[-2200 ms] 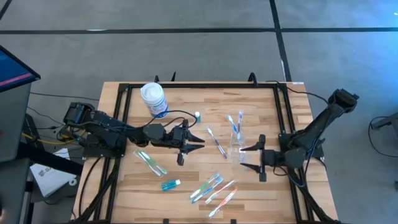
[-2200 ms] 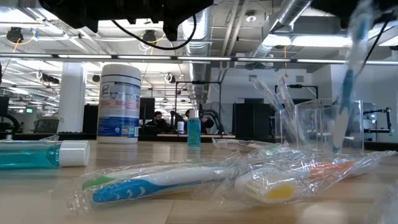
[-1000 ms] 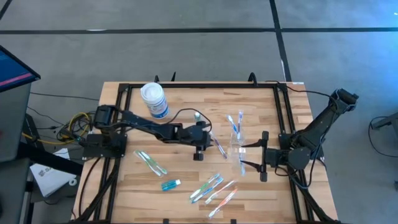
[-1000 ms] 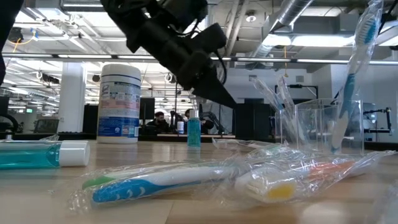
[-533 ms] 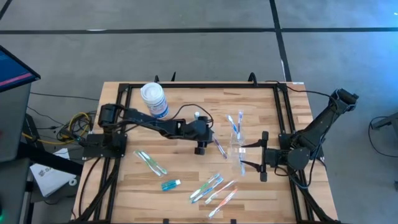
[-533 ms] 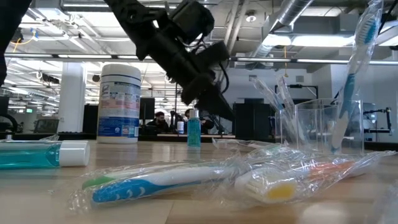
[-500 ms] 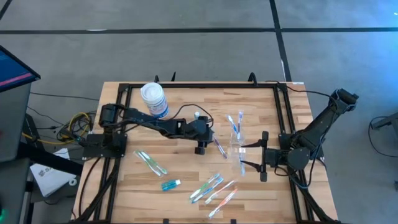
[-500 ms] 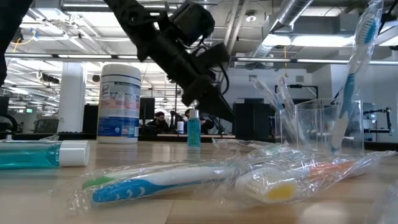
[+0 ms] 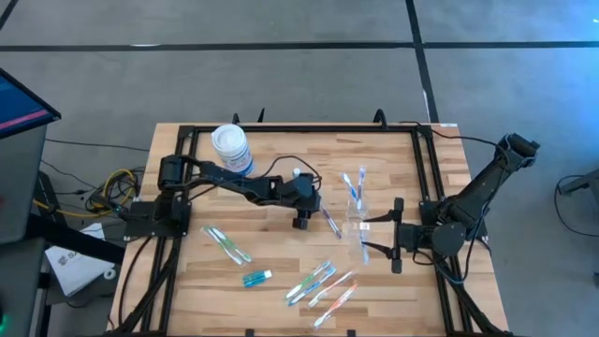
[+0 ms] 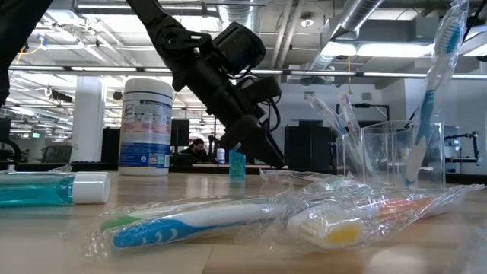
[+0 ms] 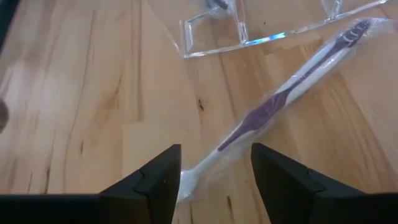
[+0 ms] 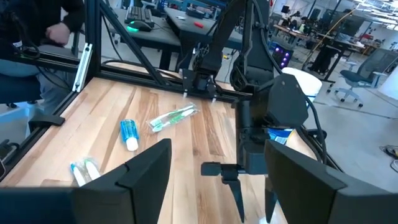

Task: Pick & Place toothbrushing station
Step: Put the purple toothbrush into the transparent organizer

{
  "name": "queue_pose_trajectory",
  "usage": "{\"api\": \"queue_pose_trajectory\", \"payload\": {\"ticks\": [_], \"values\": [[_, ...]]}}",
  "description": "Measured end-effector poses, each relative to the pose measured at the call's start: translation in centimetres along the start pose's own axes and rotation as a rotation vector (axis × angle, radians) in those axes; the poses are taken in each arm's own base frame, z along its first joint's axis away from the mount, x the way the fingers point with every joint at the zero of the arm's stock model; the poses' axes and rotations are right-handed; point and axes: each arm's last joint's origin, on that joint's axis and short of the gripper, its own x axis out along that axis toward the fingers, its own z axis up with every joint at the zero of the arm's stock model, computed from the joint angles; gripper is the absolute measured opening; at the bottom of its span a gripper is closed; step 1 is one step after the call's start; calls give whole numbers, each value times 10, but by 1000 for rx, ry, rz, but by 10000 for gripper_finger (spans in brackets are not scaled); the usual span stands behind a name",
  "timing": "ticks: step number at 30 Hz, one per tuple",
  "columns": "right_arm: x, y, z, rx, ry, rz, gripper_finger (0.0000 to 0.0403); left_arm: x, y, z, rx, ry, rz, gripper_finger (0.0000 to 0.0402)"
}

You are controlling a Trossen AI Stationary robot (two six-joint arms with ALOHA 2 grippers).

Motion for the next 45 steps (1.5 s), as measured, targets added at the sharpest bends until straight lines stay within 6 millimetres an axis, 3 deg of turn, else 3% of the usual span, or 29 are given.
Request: {"api": "queue_pose_trajectory", "payload": {"ticks": [11, 23, 33, 39, 45], "values": [[0, 0, -1, 3, 4, 0, 248, 15, -7, -9, 53, -5, -36, 180], [0, 0, -1, 9, 8, 0, 248, 16, -13, -11, 44, 13, -84, 178], [0, 0, -3, 11, 23, 0, 248, 13, -31, -6, 8, 28, -109, 98], [0, 0, -5, 16, 34, -1, 248, 3, -46, 5, 67, 5, -107, 53], [0, 0, -5, 14, 36, -1, 248, -19, -46, 27, 216, -74, -27, 66]]}}
